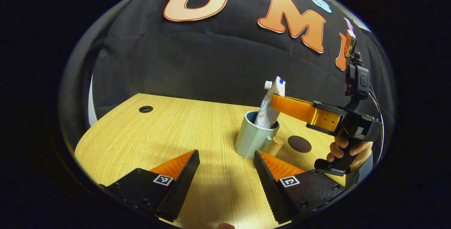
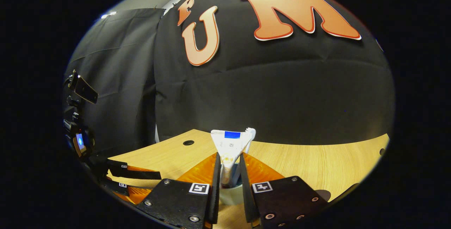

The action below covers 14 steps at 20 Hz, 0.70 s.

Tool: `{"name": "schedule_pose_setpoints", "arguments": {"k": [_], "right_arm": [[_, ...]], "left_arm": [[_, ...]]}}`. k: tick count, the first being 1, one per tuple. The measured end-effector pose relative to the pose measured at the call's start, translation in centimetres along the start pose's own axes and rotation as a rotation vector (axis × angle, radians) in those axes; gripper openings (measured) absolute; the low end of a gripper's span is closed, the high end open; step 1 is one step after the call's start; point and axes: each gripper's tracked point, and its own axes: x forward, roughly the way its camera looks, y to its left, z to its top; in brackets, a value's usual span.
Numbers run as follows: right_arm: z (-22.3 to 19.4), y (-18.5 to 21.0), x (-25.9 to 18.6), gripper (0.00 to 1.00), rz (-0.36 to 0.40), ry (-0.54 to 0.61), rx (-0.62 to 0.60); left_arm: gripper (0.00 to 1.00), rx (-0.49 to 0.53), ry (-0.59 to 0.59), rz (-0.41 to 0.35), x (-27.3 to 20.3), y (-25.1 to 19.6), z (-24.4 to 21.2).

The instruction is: Put the toothbrush and toothpaste on the desktop into the cup, then pick up the cup and place it on the coaster on the desktop.

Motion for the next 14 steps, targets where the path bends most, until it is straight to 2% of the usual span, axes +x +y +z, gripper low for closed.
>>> {"name": "schedule_pose_setpoints", "arguments": {"k": [3,6,10,14], "right_arm": [[0.3,-0.2,-1.6,0.39,-0.001,-0.001,0.012],[2.1,-0.3,-3.7,0.53,0.005,-0.043,0.026],[5.1,-1.5,-6.0,0.71,-0.02,-0.118,0.014],[7.4,-2.0,-8.7,0.8,-0.025,-0.179,0.002]], "left_arm": [[0.93,-0.009,-0.011,-0.007,-0.1,-0.4,0.5],[0.93,-0.014,0.023,-0.019,-0.1,-2.3,0.6],[0.95,0.02,0.083,0.003,0.1,-4.1,0.8],[0.95,0.051,0.109,0.022,0.8,-5.6,2.3]]}}
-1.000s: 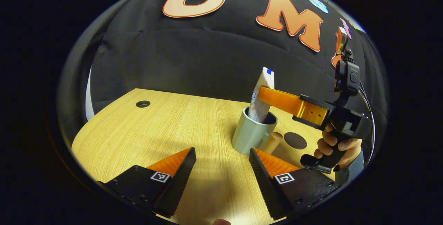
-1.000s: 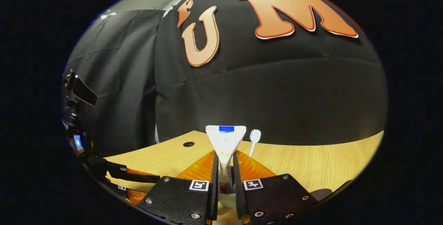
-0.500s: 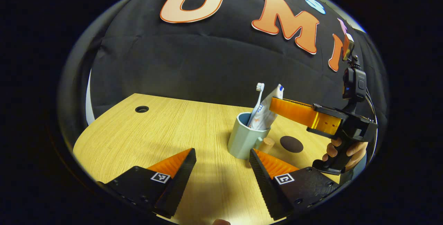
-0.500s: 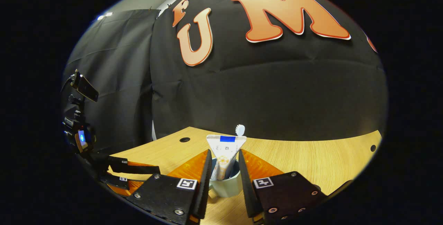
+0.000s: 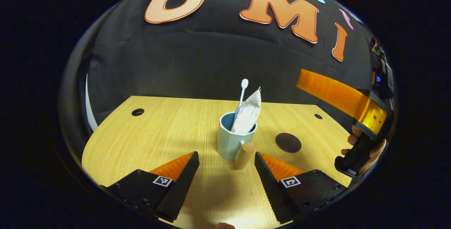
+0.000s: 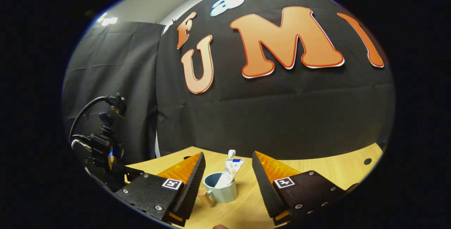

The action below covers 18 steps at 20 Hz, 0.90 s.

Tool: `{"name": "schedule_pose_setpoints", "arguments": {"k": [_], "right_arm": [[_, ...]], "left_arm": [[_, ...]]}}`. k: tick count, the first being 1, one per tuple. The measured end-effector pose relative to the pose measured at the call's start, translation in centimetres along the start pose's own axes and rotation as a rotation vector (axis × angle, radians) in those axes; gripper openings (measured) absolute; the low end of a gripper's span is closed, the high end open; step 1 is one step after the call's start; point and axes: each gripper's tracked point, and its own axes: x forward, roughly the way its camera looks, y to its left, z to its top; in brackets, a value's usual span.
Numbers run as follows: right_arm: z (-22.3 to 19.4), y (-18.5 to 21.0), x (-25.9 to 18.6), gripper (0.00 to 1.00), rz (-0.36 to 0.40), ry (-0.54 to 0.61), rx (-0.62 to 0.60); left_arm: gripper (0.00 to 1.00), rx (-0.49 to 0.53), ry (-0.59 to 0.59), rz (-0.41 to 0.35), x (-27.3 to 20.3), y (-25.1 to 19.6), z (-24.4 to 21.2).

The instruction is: Put the toothbrush and toothpaste on the desktop into the cup, then pick up the cup and place it on the coaster on the desktop.

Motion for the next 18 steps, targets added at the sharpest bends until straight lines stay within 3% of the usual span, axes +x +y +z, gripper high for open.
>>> {"name": "schedule_pose_setpoints", "arguments": {"k": [9,17,18], "right_arm": [[3.1,-4.1,-4.9,0.84,-0.049,-0.056,-0.038],[5.2,-6.7,-8.5,0.84,-0.075,-0.099,-0.104],[5.6,-6.7,-9.0,0.84,-0.072,-0.107,-0.106]], "left_arm": [[0.95,0.015,0.283,-0.018,2.8,-2.3,0.4],[0.98,0.028,0.514,0.072,6.3,-2.9,-0.8],[0.93,0.031,0.535,0.081,6.5,-2.8,-0.7]]}}
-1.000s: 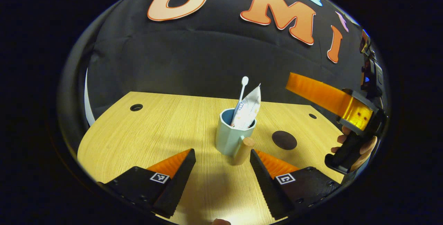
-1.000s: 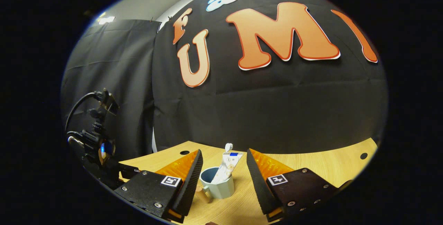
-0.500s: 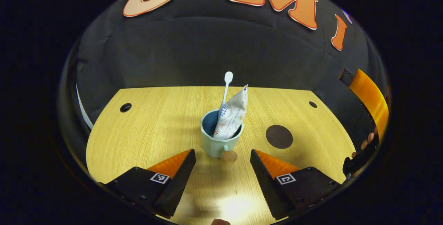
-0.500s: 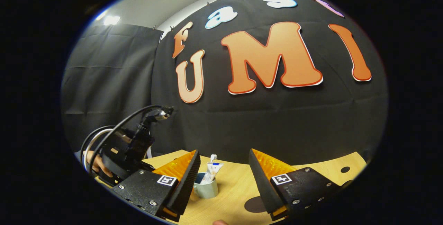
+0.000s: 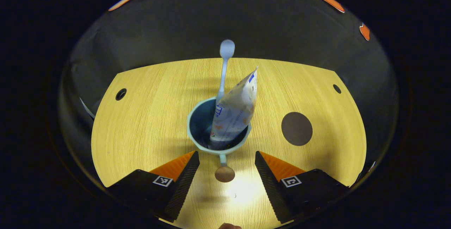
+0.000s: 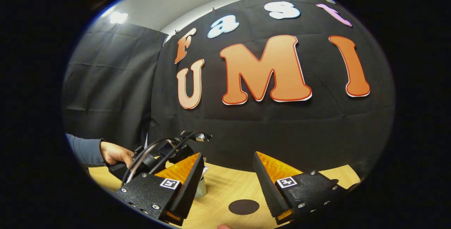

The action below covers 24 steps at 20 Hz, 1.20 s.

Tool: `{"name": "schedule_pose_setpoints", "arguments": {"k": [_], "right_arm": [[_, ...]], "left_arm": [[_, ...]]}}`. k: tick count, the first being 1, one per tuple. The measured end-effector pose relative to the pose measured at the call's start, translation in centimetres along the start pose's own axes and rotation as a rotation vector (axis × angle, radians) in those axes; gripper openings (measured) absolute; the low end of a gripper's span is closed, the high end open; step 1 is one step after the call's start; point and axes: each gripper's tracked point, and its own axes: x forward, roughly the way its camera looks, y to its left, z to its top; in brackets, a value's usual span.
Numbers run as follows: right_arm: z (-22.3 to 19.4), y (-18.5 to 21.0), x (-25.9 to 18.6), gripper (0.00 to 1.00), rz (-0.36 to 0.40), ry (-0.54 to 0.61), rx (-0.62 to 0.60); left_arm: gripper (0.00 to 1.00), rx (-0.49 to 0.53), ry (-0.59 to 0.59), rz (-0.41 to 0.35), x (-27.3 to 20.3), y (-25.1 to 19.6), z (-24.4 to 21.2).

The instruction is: Put the toothbrush and toothpaste on the desktop into the cup, then pick up the cup and place it on the coaster on the desktop.

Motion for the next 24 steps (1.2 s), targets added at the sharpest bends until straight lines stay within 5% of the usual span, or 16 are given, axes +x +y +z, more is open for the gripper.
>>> {"name": "schedule_pose_setpoints", "arguments": {"k": [2,7,11,12,14,24], "right_arm": [[0.8,0.2,-0.3,0.84,0.008,-0.015,-0.001],[2.7,1.0,-1.2,0.84,0.04,-0.071,-0.016],[3.5,2.1,-1.3,0.84,0.07,-0.097,-0.022],[3.5,2.5,-1.2,0.84,0.076,-0.098,-0.026],[3.6,2.9,-1.5,0.84,0.09,-0.102,-0.035],[4.5,1.4,-1.8,0.84,0.072,-0.134,-0.007]], "left_arm": [[0.98,0.006,0.052,0.014,0.0,0.0,0.1],[0.87,-0.028,0.119,0.066,1.1,1.1,0.1],[0.67,-0.089,0.14,0.089,1.5,1.6,0.5],[0.46,-0.105,0.143,0.1,1.6,1.8,0.7],[0.32,-0.121,0.139,0.097,2.0,1.9,1.6],[0.27,-0.14,0.065,0.078,-1.0,2.6,1.3]]}}
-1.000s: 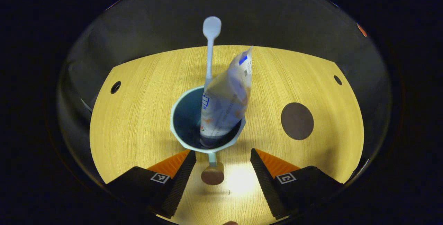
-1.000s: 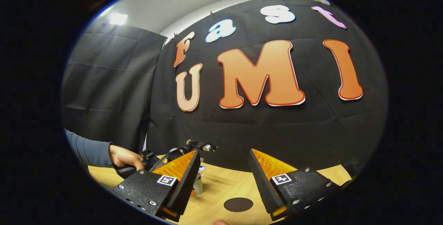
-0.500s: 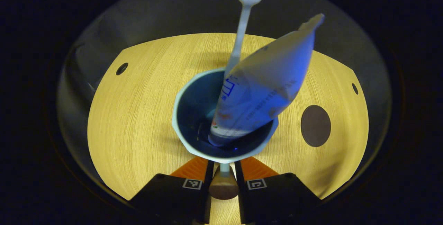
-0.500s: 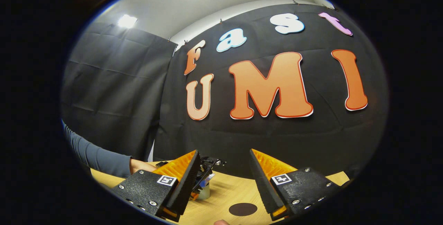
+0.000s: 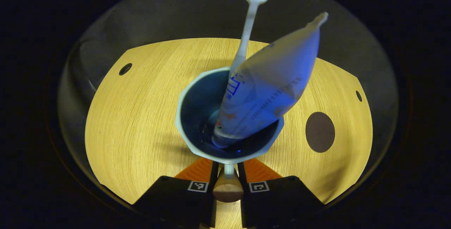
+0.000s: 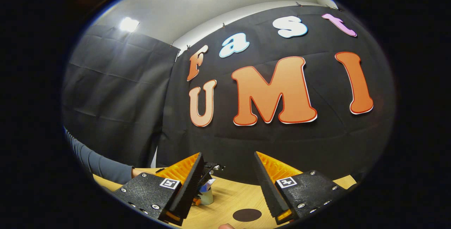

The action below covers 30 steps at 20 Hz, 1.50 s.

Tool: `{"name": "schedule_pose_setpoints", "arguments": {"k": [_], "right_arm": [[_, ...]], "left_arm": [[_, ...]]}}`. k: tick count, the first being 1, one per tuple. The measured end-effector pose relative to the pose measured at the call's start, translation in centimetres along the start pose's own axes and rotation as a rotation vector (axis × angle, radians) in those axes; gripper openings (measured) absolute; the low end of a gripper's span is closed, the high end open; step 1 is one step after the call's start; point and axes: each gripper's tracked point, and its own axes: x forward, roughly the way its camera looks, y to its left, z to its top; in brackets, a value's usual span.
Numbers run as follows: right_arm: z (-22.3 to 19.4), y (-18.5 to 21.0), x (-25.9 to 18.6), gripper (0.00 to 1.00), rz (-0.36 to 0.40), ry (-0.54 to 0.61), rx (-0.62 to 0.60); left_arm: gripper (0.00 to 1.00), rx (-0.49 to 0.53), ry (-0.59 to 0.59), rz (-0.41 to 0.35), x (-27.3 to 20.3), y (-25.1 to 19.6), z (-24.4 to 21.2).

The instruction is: Put the toothbrush and toothpaste on the desktop into the cup, then pick up the cup and place it on the coaster on the desktop.

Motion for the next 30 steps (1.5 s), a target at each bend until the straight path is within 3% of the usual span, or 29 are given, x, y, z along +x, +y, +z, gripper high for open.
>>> {"name": "schedule_pose_setpoints", "arguments": {"k": [6,13,16,19,23,30], "right_arm": [[-0.2,-3.1,-0.3,0.84,-0.079,0.011,0.032],[0.5,-4.6,-1.2,0.84,-0.113,-0.005,0.058],[0.2,-5.3,-1.4,0.87,-0.141,0.01,0.028],[-0.1,-6.2,-1.7,0.84,-0.174,0.027,0.006],[0.5,-6.1,-1.8,0.84,-0.165,0.015,0.048],[-0.3,-9.5,-3.6,0.84,-0.238,0.055,0.0]], "left_arm": [[0.27,0.028,-0.049,-0.025,-2.0,-0.6,1.0],[0.27,0.142,-0.085,-0.089,-4.8,-4.2,6.3],[0.27,0.19,-0.082,-0.123,-3.8,-5.7,8.6],[0.27,0.231,-0.082,-0.149,-0.8,-6.8,6.9],[0.27,0.26,-0.055,-0.152,1.2,-9.1,6.9],[0.27,0.292,-0.006,-0.148,2.4,-10.4,6.7]]}}
